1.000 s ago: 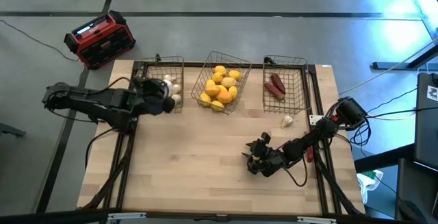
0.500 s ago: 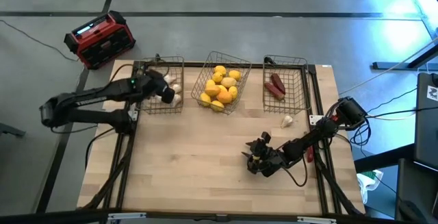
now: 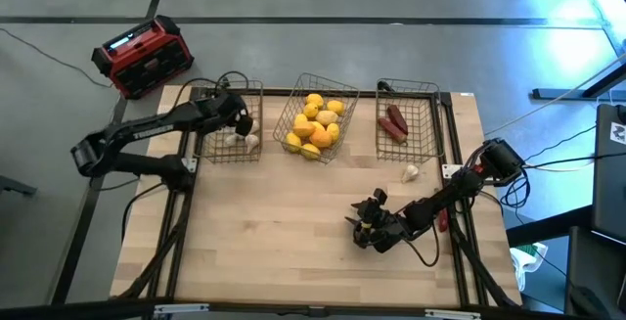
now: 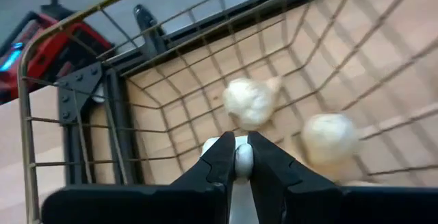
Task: Sort produce into baskets
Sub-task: Put the garlic into the left wire basket
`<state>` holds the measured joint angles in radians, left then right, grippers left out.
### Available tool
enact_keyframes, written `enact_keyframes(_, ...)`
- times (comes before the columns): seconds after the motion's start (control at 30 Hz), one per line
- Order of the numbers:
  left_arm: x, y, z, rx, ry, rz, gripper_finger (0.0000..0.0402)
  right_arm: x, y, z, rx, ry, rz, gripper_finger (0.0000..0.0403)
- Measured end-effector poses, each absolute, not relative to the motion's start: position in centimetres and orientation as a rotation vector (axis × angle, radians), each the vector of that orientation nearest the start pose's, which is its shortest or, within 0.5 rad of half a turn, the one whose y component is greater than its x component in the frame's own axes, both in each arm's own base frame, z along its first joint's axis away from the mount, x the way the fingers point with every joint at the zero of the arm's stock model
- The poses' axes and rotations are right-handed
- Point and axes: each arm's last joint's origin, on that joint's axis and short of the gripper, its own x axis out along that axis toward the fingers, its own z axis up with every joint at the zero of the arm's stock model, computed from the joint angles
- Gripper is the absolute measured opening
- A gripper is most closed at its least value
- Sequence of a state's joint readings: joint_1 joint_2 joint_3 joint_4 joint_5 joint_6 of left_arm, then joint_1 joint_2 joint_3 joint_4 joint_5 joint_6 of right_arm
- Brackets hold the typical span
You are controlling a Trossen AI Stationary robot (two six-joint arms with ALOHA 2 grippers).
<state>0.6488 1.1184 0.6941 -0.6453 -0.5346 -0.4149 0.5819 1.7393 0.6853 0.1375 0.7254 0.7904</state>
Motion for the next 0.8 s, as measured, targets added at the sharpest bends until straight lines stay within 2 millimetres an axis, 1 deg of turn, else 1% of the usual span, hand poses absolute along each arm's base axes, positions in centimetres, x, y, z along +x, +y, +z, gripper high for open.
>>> enact_keyframes(0.13,15.1,14.0,20.0,-0.383,0.975,1.312,0.0032,25.5,14.4,11.0,0.199,0.612,-0.398,0.0211)
enact_keyframes(0.27,15.4,14.5,18.9,-0.392,1.029,1.323,0.0033,25.5,14.4,11.0,0.198,0.612,-0.399,0.0211)
enact_keyframes(0.4,15.5,14.6,18.4,-0.415,1.04,1.338,0.0033,25.5,14.4,11.0,0.198,0.612,-0.398,0.0211)
enact_keyframes(0.53,15.6,14.7,18.3,-0.422,1.042,1.336,0.0036,25.5,14.5,11.0,0.199,0.611,-0.398,0.0211)
enact_keyframes(0.63,15.6,14.7,18.3,-0.421,1.043,1.334,0.0053,25.5,14.4,11.0,0.198,0.612,-0.398,0.0211)
enact_keyframes(0.8,15.6,14.6,18.3,-0.427,1.043,1.336,0.0105,25.5,14.4,11.0,0.195,0.606,-0.405,0.0211)
